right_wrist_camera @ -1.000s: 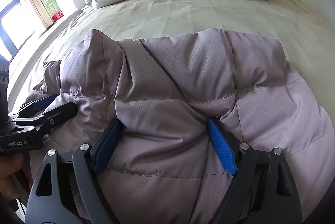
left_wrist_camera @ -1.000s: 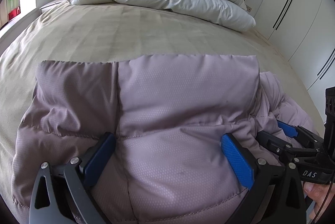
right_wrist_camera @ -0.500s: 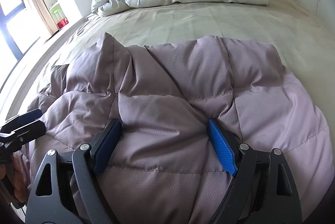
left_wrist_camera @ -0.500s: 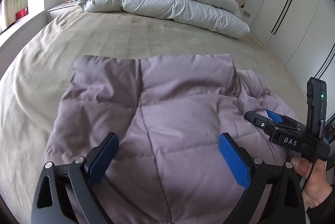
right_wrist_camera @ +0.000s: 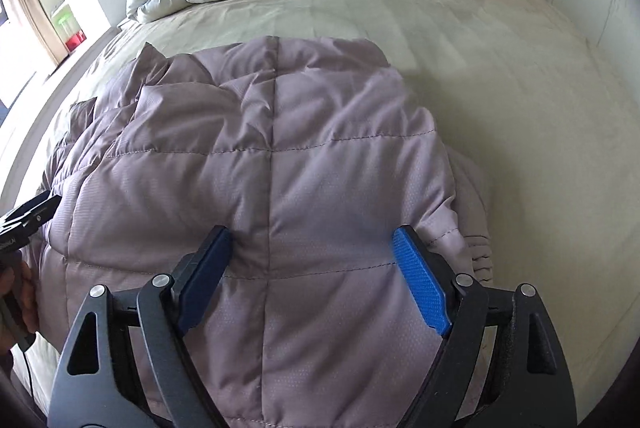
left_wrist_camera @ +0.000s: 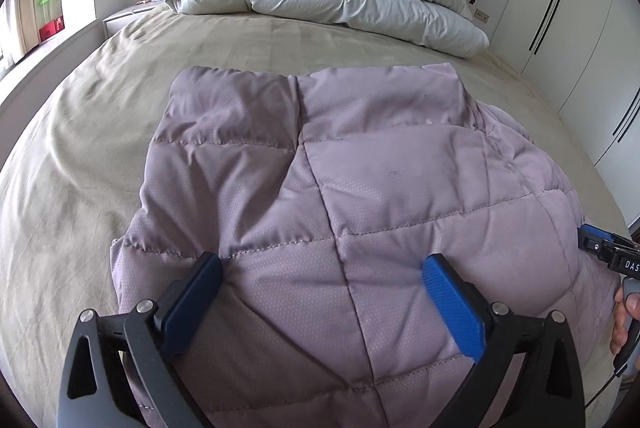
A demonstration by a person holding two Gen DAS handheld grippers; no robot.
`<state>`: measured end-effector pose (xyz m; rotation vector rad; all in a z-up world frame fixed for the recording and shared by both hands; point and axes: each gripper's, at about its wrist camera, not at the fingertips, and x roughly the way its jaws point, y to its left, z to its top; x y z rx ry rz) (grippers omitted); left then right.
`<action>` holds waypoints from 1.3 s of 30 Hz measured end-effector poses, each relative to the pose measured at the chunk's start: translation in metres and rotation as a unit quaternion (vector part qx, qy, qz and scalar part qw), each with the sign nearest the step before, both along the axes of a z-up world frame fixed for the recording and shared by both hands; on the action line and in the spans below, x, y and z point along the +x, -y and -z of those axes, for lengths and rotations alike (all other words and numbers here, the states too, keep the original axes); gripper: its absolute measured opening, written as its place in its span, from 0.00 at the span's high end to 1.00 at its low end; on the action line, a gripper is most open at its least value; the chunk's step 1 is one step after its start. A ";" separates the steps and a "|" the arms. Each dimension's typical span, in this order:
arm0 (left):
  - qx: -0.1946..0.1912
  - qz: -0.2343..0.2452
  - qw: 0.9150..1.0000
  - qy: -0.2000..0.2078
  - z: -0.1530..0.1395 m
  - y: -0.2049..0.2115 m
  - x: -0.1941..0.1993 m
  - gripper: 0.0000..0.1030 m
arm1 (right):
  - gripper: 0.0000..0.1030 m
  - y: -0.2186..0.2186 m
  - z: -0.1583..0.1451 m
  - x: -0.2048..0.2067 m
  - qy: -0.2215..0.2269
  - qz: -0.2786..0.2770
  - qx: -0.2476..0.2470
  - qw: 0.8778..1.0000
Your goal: Fold large clothes
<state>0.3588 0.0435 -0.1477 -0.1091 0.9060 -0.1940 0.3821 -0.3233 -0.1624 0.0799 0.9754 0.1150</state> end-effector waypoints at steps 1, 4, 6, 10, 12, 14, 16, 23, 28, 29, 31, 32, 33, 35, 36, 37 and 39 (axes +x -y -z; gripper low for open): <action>0.000 0.001 1.000 0.000 0.001 0.001 0.001 0.00 | 0.20 0.001 0.004 0.000 0.004 -0.004 0.001 1.000; -0.009 0.004 1.000 -0.004 0.005 0.000 0.008 0.00 | 0.17 0.007 0.015 0.000 0.016 -0.004 0.011 1.000; -0.014 0.008 1.000 -0.004 0.007 0.000 0.013 0.00 | 0.17 0.014 0.020 -0.004 0.029 -0.005 0.024 0.999; -0.023 0.013 1.000 0.001 0.014 0.000 0.024 0.00 | 0.17 0.025 0.031 -0.010 0.046 -0.012 0.050 0.998; -0.025 0.013 1.000 0.003 0.017 0.000 0.028 0.00 | 0.16 0.026 0.038 -0.010 0.052 -0.014 0.055 0.997; -0.027 0.013 1.000 0.005 0.019 -0.001 0.031 0.00 | 0.16 0.025 0.042 -0.010 0.059 -0.013 0.055 0.997; -0.032 0.013 0.999 0.005 0.021 -0.002 0.035 0.00 | 0.16 0.023 0.044 -0.013 0.069 -0.012 0.050 0.996; -0.027 0.008 1.000 -0.002 0.017 0.000 0.035 0.00 | 0.17 0.012 0.042 -0.014 0.080 -0.006 0.031 0.996; -0.037 -0.014 0.999 -0.018 -0.016 -0.012 0.007 0.07 | 0.16 0.000 0.000 -0.012 0.043 0.026 0.009 0.999; -0.032 -0.017 0.999 -0.010 -0.024 -0.013 -0.003 0.07 | 0.16 -0.007 -0.012 -0.019 0.064 0.014 0.028 0.997; -0.021 -0.014 1.000 0.008 -0.035 -0.011 -0.019 0.07 | 0.16 -0.028 -0.033 -0.026 0.093 -0.006 0.036 0.995; -0.016 -0.007 1.000 0.013 -0.038 -0.008 -0.025 0.07 | 0.16 -0.043 -0.040 -0.026 0.097 -0.022 0.035 0.994; -0.007 0.000 1.000 0.013 -0.038 -0.004 -0.028 0.07 | 0.16 -0.059 -0.044 -0.023 0.093 -0.043 0.030 0.994; 0.021 0.011 1.000 0.005 -0.034 0.004 -0.028 0.07 | 0.21 -0.094 -0.043 -0.015 0.075 -0.081 0.000 0.994; 0.028 0.014 1.000 -0.003 -0.028 0.005 -0.026 0.07 | 0.27 -0.109 -0.037 -0.009 0.056 -0.095 -0.021 0.994; 0.029 0.013 0.999 -0.011 -0.022 0.004 -0.023 0.05 | 0.28 -0.121 -0.031 -0.002 0.035 -0.101 -0.032 0.994; 0.025 0.012 1.000 -0.014 -0.013 0.001 -0.019 0.04 | 0.28 -0.128 -0.023 0.006 0.025 -0.091 -0.035 0.995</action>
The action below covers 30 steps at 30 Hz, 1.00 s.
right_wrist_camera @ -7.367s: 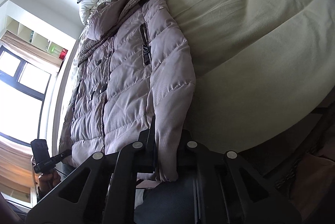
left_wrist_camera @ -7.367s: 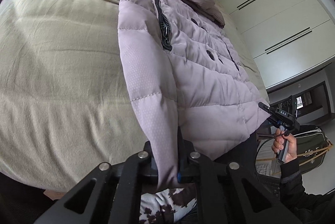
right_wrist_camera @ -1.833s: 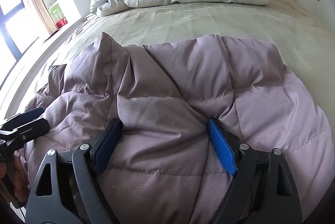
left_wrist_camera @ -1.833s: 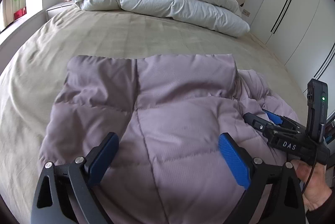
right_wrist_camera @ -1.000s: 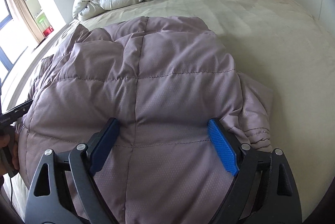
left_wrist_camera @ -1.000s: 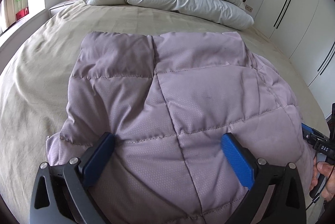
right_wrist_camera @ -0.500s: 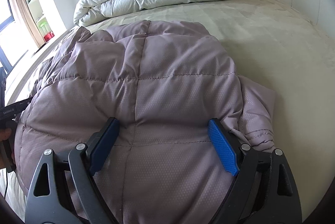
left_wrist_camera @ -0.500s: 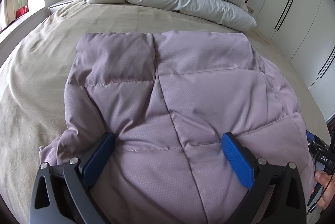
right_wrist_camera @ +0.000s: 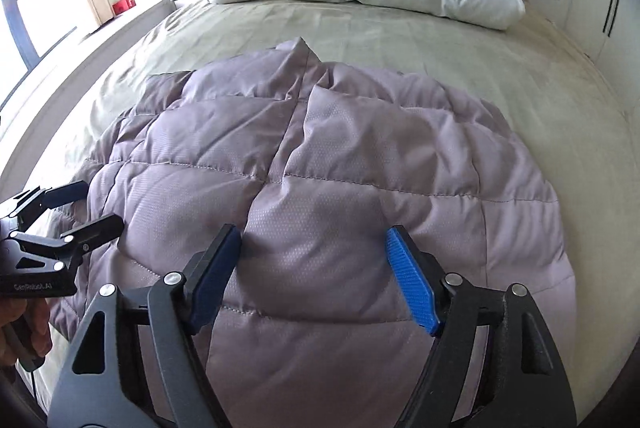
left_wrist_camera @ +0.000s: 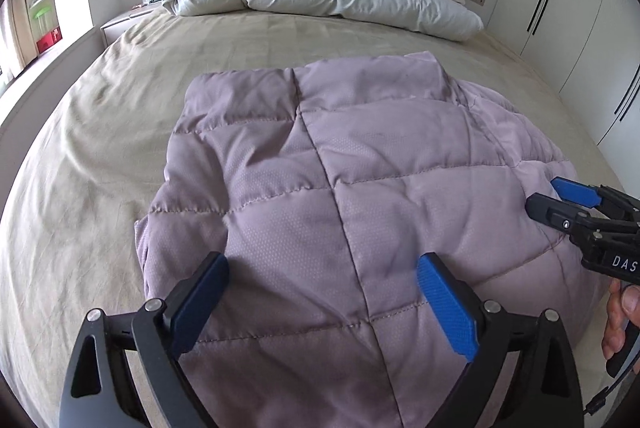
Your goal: Fold large clothes
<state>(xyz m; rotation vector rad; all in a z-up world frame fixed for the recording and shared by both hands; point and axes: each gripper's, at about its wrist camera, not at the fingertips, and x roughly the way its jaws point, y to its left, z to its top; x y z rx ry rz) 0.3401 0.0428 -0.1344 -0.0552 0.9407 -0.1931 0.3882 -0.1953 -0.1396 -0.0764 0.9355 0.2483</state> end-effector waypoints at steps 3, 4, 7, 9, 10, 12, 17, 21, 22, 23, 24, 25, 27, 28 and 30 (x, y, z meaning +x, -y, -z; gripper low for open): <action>0.011 0.006 1.000 0.002 0.007 0.002 0.005 0.00 | 0.27 -0.001 0.010 0.006 -0.013 0.002 0.003 1.000; 0.010 0.009 1.000 -0.001 0.009 0.001 0.007 0.00 | 0.27 -0.004 0.014 0.007 -0.012 -0.006 -0.009 1.000; -0.010 0.007 1.000 -0.009 0.016 -0.004 0.015 0.00 | 0.27 -0.004 0.025 0.004 -0.009 -0.014 -0.017 1.000; -0.013 0.006 1.000 -0.009 0.020 -0.004 0.018 0.00 | 0.26 -0.005 0.030 0.004 -0.007 -0.014 -0.015 1.000; -0.012 0.007 1.000 -0.007 0.021 -0.003 0.019 0.00 | 0.26 -0.006 0.031 0.005 -0.006 -0.015 -0.016 1.000; -0.015 0.006 1.000 -0.004 0.024 -0.004 0.021 0.00 | 0.25 -0.003 0.038 0.006 -0.003 -0.016 -0.013 1.000; -0.028 0.006 1.000 -0.001 0.030 -0.006 0.023 0.00 | 0.24 -0.002 0.047 0.002 0.017 -0.014 -0.011 1.000; -0.046 0.004 0.999 0.005 0.019 -0.012 0.016 0.00 | 0.24 0.003 0.043 -0.007 0.042 -0.013 0.006 0.999; -0.054 -0.001 0.998 0.007 0.012 -0.017 0.009 0.00 | 0.24 0.007 0.038 -0.010 0.046 -0.015 0.019 0.999; -0.069 -0.004 0.998 0.013 0.005 -0.024 0.002 0.00 | 0.23 0.013 0.031 -0.015 0.048 -0.018 0.034 0.998; -0.088 -0.007 0.996 0.023 -0.003 -0.033 -0.007 0.00 | 0.21 0.019 0.024 -0.021 0.050 -0.022 0.052 0.997; -0.107 -0.012 0.994 0.033 -0.012 -0.045 -0.017 0.00 | 0.20 0.028 0.017 -0.027 0.051 -0.024 0.071 0.996; -0.137 -0.026 0.989 0.048 -0.024 -0.071 -0.033 0.00 | 0.19 0.051 0.000 -0.039 0.057 -0.019 0.113 0.992; -0.151 -0.033 0.987 0.050 -0.028 -0.086 -0.039 0.00 | 0.17 0.066 -0.008 -0.044 0.062 -0.014 0.138 0.988; -0.173 -0.051 0.983 0.036 -0.027 -0.114 -0.049 0.00 | 0.05 0.097 -0.025 -0.051 0.074 -0.004 0.182 0.981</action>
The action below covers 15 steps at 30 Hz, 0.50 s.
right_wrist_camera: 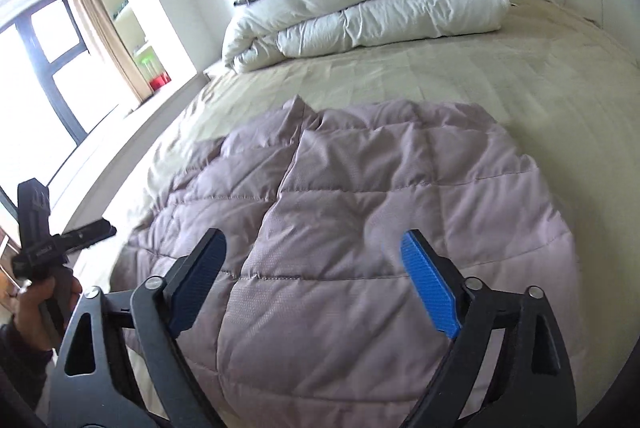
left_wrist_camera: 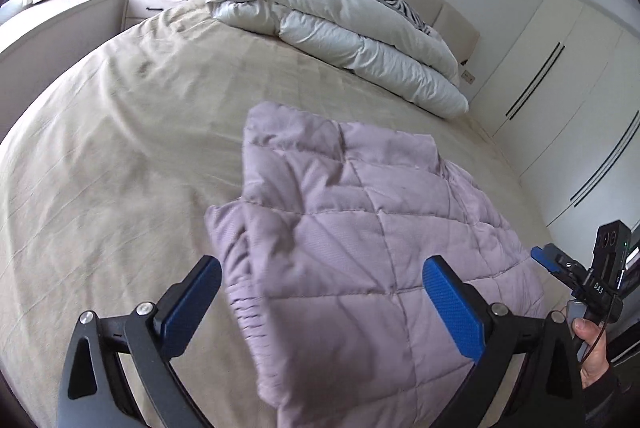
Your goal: Fold large clothes
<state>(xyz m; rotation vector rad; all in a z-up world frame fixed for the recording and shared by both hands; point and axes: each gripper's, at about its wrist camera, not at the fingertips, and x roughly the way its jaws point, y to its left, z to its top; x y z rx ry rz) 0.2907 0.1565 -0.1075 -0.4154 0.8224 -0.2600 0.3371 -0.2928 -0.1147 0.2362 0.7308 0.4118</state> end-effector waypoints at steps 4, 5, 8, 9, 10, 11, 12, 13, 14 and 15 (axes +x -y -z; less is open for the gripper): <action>-0.074 -0.025 0.996 -0.038 0.016 -0.051 -0.007 0.00 | 0.00 0.065 -0.016 0.003 -0.013 0.017 0.048 0.999; -0.100 -0.035 0.993 -0.046 0.021 -0.061 -0.007 0.00 | 0.00 0.081 -0.016 0.006 -0.024 0.025 0.053 0.998; -0.163 -0.037 0.982 -0.085 0.041 -0.072 -0.003 0.00 | 0.00 0.127 -0.003 0.016 -0.066 0.044 0.074 0.994; -0.174 -0.025 0.980 -0.096 0.046 -0.068 0.001 0.00 | 0.00 0.141 0.004 0.019 -0.081 0.051 0.084 0.992; -0.175 -0.017 0.979 -0.106 0.051 -0.063 0.006 0.00 | 0.00 0.153 0.012 0.021 -0.095 0.057 0.095 0.989; -0.170 -0.013 0.979 -0.113 0.053 -0.058 0.010 0.00 | 0.00 0.163 0.020 0.022 -0.106 0.060 0.106 0.987; -0.170 -0.006 0.979 -0.116 0.055 -0.051 0.012 0.00 | 0.00 0.172 0.028 0.025 -0.114 0.062 0.117 0.985; -0.173 0.004 0.978 -0.120 0.057 -0.045 0.017 0.00 | 0.00 0.181 0.036 0.025 -0.121 0.066 0.128 0.982; -0.178 0.012 0.976 -0.126 0.059 -0.038 0.021 0.00 | 0.00 0.189 0.043 0.028 -0.129 0.068 0.141 0.979; -0.182 0.015 0.974 -0.133 0.064 -0.034 0.024 0.00 | 0.00 0.196 0.050 0.032 -0.137 0.070 0.153 0.976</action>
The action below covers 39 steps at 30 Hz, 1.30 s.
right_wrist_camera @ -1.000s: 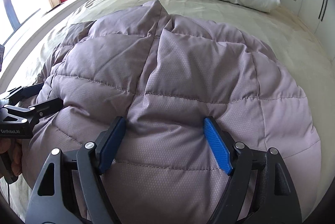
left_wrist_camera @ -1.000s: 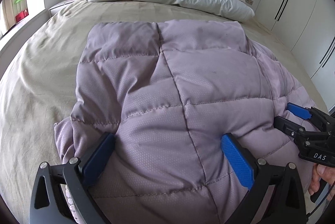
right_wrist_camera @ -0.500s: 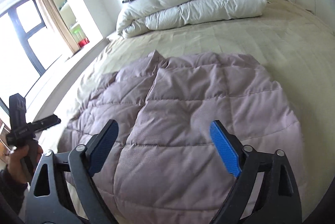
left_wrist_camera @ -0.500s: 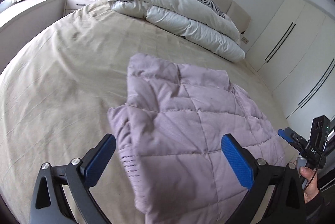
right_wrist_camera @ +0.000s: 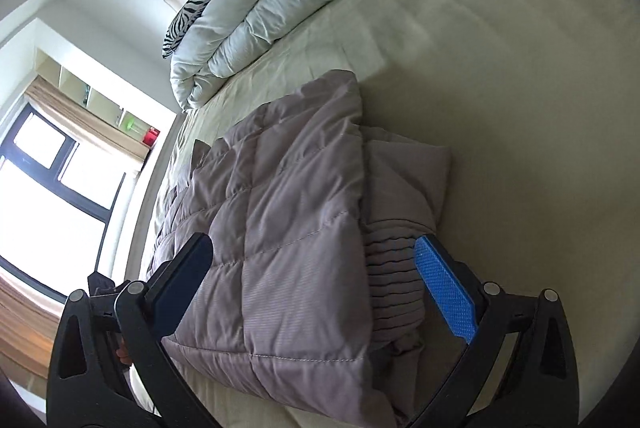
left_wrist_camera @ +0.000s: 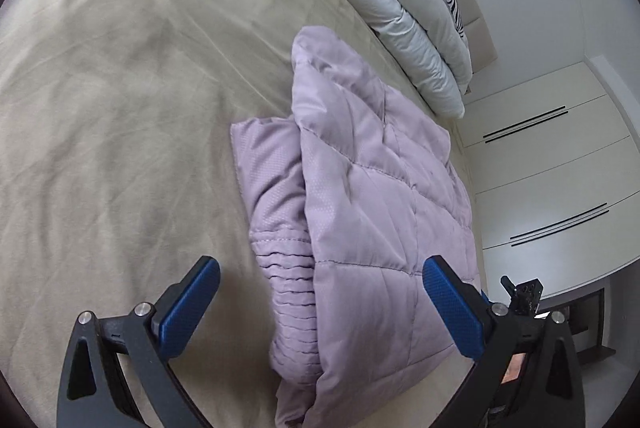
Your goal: Fold large clothes
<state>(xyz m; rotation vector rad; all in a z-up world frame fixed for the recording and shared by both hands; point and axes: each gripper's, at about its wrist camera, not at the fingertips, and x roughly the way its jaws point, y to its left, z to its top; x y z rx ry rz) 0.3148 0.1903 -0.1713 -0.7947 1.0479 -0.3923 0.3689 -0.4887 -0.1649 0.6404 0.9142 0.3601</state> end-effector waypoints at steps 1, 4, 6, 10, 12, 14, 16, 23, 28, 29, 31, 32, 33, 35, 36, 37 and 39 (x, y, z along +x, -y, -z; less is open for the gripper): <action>-0.004 0.003 1.000 -0.007 0.005 0.004 0.003 0.00 | 0.00 0.006 0.007 0.003 -0.007 0.003 0.010 1.000; 0.003 0.010 1.000 -0.018 0.012 0.011 0.011 0.00 | 0.00 0.014 0.027 0.015 -0.023 -0.006 0.031 0.999; 0.003 0.019 1.000 -0.016 0.012 0.013 0.014 0.00 | 0.00 0.011 0.038 0.023 -0.035 -0.020 0.039 0.998; -0.011 0.024 0.999 -0.020 0.015 0.012 0.020 0.00 | 0.00 0.001 0.055 0.040 -0.051 -0.040 0.050 0.997; -0.018 0.028 0.999 -0.023 0.016 0.014 0.023 0.00 | 0.00 -0.001 0.061 0.048 -0.058 -0.044 0.063 0.995; -0.028 0.037 0.999 -0.025 0.016 0.019 0.027 0.02 | 0.00 -0.003 0.063 0.051 -0.062 -0.052 0.064 0.995; -0.027 0.042 0.998 -0.027 0.016 0.024 0.030 0.02 | 0.01 -0.004 0.064 0.054 -0.084 -0.038 0.013 0.996; -0.012 0.061 0.998 -0.032 0.016 0.025 0.031 0.03 | 0.06 0.017 0.071 0.054 -0.109 -0.025 0.052 0.992; 0.000 0.061 0.997 -0.038 0.016 0.033 0.036 0.01 | 0.04 0.003 0.078 0.061 -0.102 -0.048 0.092 0.989; -0.002 0.062 0.997 -0.037 0.016 0.035 0.038 0.02 | 0.04 -0.004 0.078 0.064 -0.101 -0.052 0.080 0.990; -0.002 0.065 0.997 -0.036 0.017 0.037 0.040 0.05 | 0.04 -0.019 0.080 0.071 -0.103 -0.072 0.076 0.989; -0.001 0.067 0.997 -0.035 0.017 0.039 0.042 0.10 | 0.04 -0.026 0.082 0.076 -0.107 -0.081 0.073 0.988; 0.000 0.067 0.997 -0.035 0.017 0.040 0.043 0.13 | 0.04 -0.033 0.083 0.081 -0.111 -0.087 0.062 0.988; -0.003 0.065 0.997 -0.039 0.020 0.043 0.048 0.27 | 0.04 -0.041 0.083 0.089 -0.120 -0.089 0.049 0.988; -0.005 0.066 0.997 -0.037 0.020 0.045 0.049 0.30 | 0.05 -0.045 0.083 0.092 -0.121 -0.091 0.041 0.988; -0.010 0.068 0.997 -0.036 0.020 0.046 0.050 0.39 | 0.05 -0.050 0.080 0.093 -0.120 -0.095 0.028 0.988; -0.016 0.072 0.997 -0.034 0.018 0.046 0.047 0.51 | 0.24 -0.059 0.073 0.089 -0.109 -0.103 0.009 0.989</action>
